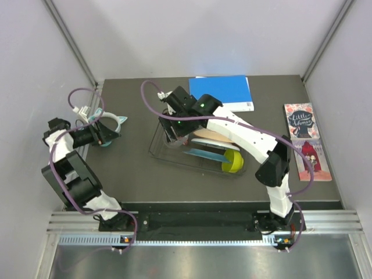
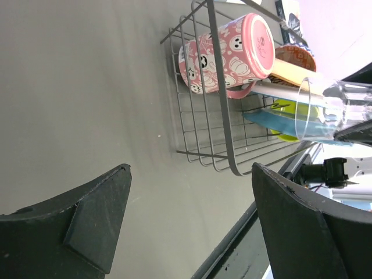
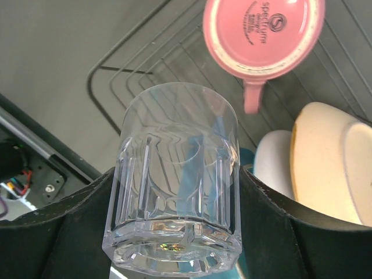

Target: Load the mixed dishes into the dish rack

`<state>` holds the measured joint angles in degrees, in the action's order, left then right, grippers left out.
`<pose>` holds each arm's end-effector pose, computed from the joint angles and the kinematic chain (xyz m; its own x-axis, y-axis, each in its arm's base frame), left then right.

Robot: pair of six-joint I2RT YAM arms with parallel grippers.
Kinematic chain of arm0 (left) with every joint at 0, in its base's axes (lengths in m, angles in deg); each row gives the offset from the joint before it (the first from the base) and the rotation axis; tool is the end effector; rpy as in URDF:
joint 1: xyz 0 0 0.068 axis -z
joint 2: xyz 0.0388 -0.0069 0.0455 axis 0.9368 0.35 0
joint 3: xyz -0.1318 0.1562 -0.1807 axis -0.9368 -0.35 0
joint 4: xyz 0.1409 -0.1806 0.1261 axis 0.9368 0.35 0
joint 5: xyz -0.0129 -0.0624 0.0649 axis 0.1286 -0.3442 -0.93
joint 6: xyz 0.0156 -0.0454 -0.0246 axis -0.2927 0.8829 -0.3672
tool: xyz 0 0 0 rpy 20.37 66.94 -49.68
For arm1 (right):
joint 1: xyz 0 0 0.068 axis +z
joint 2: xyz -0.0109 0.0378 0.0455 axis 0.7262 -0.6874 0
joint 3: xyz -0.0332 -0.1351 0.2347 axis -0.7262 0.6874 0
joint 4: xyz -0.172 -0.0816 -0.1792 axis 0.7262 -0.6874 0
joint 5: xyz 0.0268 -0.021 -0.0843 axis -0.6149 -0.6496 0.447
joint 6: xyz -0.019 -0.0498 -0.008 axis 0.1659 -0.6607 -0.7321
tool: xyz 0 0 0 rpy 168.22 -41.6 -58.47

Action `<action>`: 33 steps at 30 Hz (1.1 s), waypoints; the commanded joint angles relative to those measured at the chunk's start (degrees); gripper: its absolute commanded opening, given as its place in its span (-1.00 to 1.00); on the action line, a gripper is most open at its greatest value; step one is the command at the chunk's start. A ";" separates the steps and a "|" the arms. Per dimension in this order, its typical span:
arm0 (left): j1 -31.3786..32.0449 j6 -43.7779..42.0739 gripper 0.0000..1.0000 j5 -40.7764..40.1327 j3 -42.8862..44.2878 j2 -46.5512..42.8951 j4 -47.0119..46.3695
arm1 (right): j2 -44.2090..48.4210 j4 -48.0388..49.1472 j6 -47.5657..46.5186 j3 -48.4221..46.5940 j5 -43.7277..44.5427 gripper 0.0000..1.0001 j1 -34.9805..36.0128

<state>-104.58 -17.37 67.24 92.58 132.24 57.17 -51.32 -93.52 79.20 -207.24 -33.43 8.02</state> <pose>0.2535 0.1373 0.2513 -0.7212 -0.3231 -0.6127 0.3264 0.6217 -0.7120 0.2482 0.3475 0.3570 -0.6873 -0.4550 -0.5662 -0.6294 0.7622 0.1516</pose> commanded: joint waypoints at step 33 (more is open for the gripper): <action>-1.14 11.90 0.94 5.21 -10.49 -9.66 -17.18 | -16.72 5.24 -1.44 -4.98 -1.47 -1.00 1.40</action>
<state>-105.68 -13.31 70.61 84.65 126.95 50.04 -67.61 -91.02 78.41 -210.76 -34.17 8.56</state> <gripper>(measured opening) 0.965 0.685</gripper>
